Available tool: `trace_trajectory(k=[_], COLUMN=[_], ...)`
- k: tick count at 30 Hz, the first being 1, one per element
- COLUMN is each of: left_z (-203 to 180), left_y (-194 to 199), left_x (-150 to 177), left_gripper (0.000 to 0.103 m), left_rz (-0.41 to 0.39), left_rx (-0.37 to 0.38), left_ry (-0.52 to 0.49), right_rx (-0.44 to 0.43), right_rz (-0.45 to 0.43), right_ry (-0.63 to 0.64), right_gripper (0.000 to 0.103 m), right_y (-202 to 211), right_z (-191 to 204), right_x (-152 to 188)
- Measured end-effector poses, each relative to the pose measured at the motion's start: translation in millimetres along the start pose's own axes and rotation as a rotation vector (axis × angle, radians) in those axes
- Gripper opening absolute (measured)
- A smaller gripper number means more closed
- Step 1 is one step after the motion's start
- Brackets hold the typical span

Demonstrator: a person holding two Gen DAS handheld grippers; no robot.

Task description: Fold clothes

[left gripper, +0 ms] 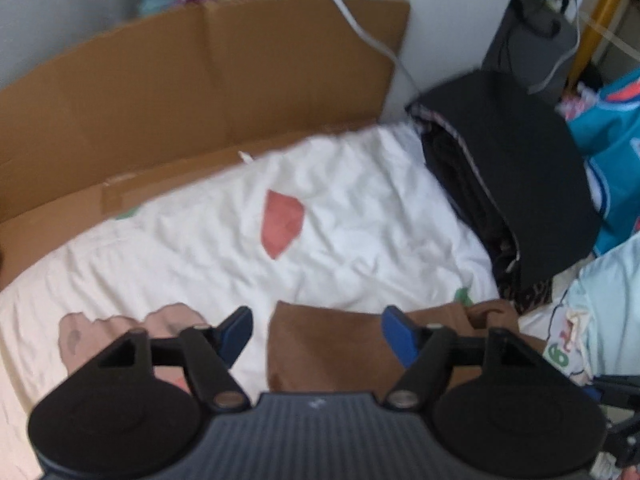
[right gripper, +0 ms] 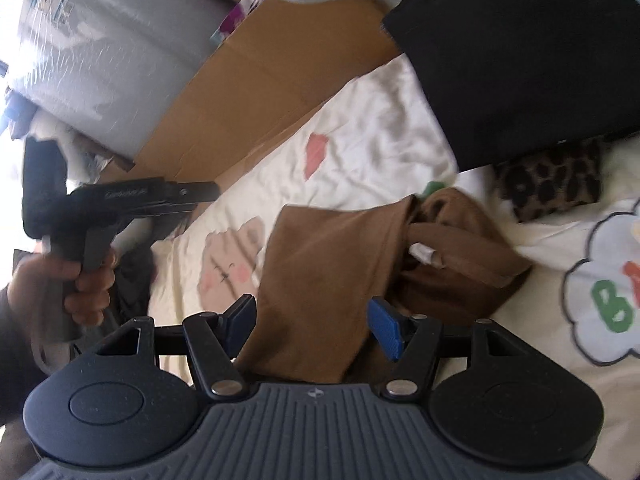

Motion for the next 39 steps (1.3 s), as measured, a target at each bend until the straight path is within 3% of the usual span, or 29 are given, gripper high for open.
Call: trace_trajectory(k=[7, 14, 16, 17, 18, 20, 29, 39], left_z=[-15.9, -1.0, 2.0, 3.9, 5.8, 9.5, 37.3, 134.7], left_y=[-54.4, -93.1, -93.3, -91.0, -88.6, -84.3, -34.7, 42.9], left_x=[4.4, 31.2, 33.3, 32.9, 32.5, 32.1, 23.6, 55.0], left_gripper=[0.077, 0.076, 0.068, 0.054, 0.031, 0.006, 0.004, 0.003], left_rz=[0.139, 0.293, 0.276, 0.263, 0.255, 0.245, 0.124, 0.069], left_rx=[-0.112, -0.148, -0.129, -0.122, -0.118, -0.108, -0.108, -0.238], left_ry=[-0.117, -0.058, -0.035, -0.02, -0.008, 0.006, 0.019, 0.118], right_rx=[0.078, 0.124, 0.133, 0.136, 0.139, 0.144, 0.161, 0.169], right_rz=[-0.072, -0.077, -0.073, -0.071, -0.07, -0.067, -0.058, -0.068], right_ry=[-0.067, -0.099, -0.097, -0.097, -0.098, -0.101, -0.108, -0.122], right_gripper=[0.068, 0.068, 0.068, 0.068, 0.068, 0.068, 0.068, 0.068], right_y=[14.2, 17.8, 16.8, 16.4, 16.1, 14.5, 9.2, 8.7], right_z=[-43.0, -67.1, -69.7, -70.3, -70.7, -71.2, -70.9, -75.3], right_x=[1.1, 5.8, 6.9, 7.4, 7.8, 8.7, 10.7, 6.3])
Point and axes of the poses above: each gripper's, at about its wrist camera, not at the fingertips, and y roughly against the way its jaws point, z to its left, x to its underside, the point moved 7 cm from there along -y, roughly the way its jaws point, and after that the axes turned 3 degrees about -x, right-handed, at the moved point
